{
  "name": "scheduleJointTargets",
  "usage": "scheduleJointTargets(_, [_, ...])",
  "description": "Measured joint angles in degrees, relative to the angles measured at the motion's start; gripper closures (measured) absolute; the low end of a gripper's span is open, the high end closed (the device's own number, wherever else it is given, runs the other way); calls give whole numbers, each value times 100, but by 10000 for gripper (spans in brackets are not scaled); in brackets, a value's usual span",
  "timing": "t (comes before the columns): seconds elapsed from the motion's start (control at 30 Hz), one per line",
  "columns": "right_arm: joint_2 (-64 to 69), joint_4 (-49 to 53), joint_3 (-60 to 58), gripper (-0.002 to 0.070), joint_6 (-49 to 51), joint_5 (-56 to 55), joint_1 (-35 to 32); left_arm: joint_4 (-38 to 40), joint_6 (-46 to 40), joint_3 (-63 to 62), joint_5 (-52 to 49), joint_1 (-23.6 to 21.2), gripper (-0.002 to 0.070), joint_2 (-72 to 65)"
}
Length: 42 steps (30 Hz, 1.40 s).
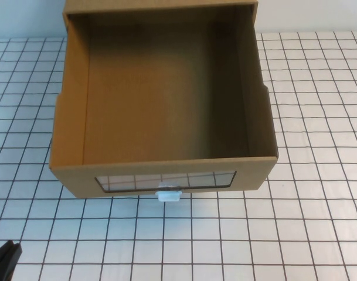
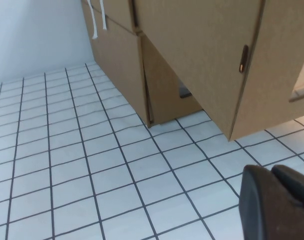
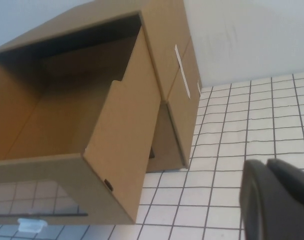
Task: Open the shoe box
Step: 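Pull the top drawer of the cardboard box fully open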
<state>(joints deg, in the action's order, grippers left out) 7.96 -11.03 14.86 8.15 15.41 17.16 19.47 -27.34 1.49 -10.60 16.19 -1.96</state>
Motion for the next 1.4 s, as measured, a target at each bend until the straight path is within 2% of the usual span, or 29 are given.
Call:
scheduleJointTargets(0.37, [0, -3, 0, 689, -10, 599, 0, 0, 12, 0, -59, 0, 677, 0])
scheduleJointTargets(0.6, [-11, 949, -109, 689, -10, 395, 0, 0, 12, 0, -73, 0, 677, 0])
scheduleJointTargets(0.67, [-12, 1141, -260, 689, -10, 48, -117, 0, 12, 0, -73, 0, 677, 0])
scheduleJointTargets(0.83, [-37, 1167, -807, 689, -10, -552, -1112, 0, 12, 0, -73, 0, 677, 0])
scheduleJointTargets(0.93, [-207, 1167, -1143, 689, -10, -695, -1492, 0, 12, 0, -73, 0, 677, 0])
scheduleJointTargets(1.13, [-803, 1167, -1588, 689, -10, -851, -1599, 0, 12, 0, -73, 0, 677, 0])
scheduleJointTargets(1.4, [-844, 1223, -1618, 689, -10, -956, -1442, 0, 12, 0, -105, 0, 677, 9])
